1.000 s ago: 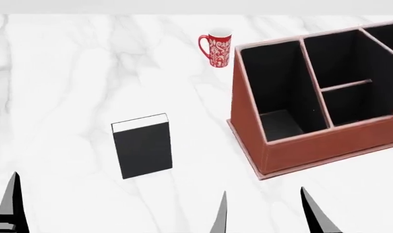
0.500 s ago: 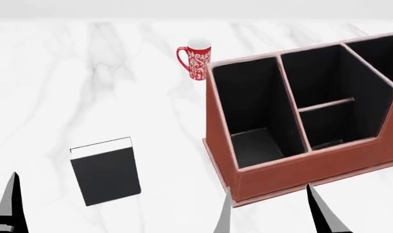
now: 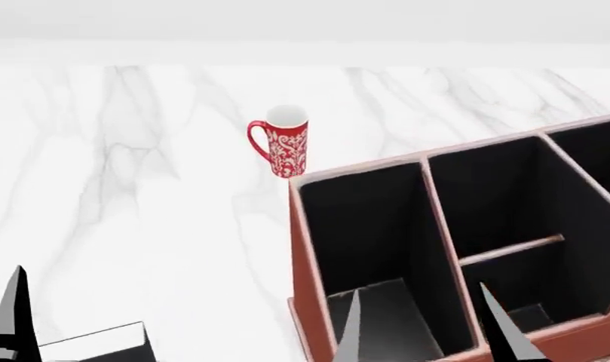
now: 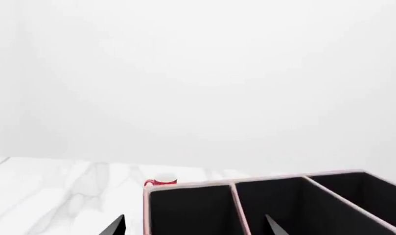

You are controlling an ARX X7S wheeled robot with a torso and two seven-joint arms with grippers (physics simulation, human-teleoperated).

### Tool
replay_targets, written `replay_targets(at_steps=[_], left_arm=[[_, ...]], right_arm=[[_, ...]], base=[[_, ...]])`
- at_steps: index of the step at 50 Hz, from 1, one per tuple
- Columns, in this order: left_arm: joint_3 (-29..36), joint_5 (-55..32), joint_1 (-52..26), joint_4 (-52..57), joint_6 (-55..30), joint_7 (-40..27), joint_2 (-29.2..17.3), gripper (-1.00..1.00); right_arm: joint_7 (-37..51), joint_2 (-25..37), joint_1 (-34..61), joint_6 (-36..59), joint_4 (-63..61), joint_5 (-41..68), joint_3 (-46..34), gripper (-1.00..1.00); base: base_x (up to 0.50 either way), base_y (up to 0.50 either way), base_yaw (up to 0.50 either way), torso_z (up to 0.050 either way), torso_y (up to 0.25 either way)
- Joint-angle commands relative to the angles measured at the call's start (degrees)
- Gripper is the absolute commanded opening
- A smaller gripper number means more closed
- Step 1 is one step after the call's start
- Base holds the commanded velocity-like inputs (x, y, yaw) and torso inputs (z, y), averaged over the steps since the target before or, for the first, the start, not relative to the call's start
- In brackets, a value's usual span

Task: Pick up the book and place it in the left compartment of the caddy.

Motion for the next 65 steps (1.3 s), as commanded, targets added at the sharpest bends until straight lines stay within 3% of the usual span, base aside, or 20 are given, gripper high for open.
replay_targets(at_steps=[1,11,20,28,35,40,53,65], left_arm=[[0.1,-0.5,0.1,0.1,0.2,-0.5,-0.4,1.0],[0.2,-1.0,0.2,0.2,0.4,-1.0,-0.9,1.0],[-0.8,-2.6,-0.8,0.2,-0.5,-1.7,-1.5,1.0],[-2.1,-4.3,-1.8,0.6,-1.3,-2.5,-2.5,1.0],[-4.2,-6.5,-3.6,0.7,-2.4,-3.2,-3.7,1.0],[-4.6,-6.8,-4.1,0.9,-2.3,-2.8,-5.1,1.0],[-7.4,-9.2,-6.1,0.5,-3.3,-3.1,-6.8,1.0],[-11.7,-11.9,-8.8,0.2,-5.1,-3.8,-9.1,1.0]], right_arm=[[1.0,0.9,0.3,-0.5,0.3,0.4,-0.9,1.0],[2.7,0.9,0.8,0.3,1.3,2.2,-0.3,1.0],[10.6,-0.7,5.3,9.1,0.8,9.6,4.1,1.0],[12.3,1.3,7.1,10.0,-1.0,12.7,5.6,1.0],[12.9,3.5,9.4,10.4,0.2,23.8,8.7,1.0],[14.3,6.7,18.6,16.9,1.0,29.5,6.6,1.0],[9.1,8.9,30.7,18.3,7.8,41.2,8.0,1.0],[7.3,10.2,46.2,24.9,15.4,53.1,3.5,1.0]], base=[[0.5,0.0,0.0,0.0,0.0],[0.48,0.01,0.0,0.0,0.001],[0.0,0.0,0.0,0.0,0.001],[0.0,0.0,0.0,0.0,0.0],[0.0,0.0,0.0,0.0,0.0],[0.0,0.0,0.0,0.0,0.0],[0.0,0.0,0.0,0.0,0.0],[0.0,0.0,0.0,0.0,0.0]])
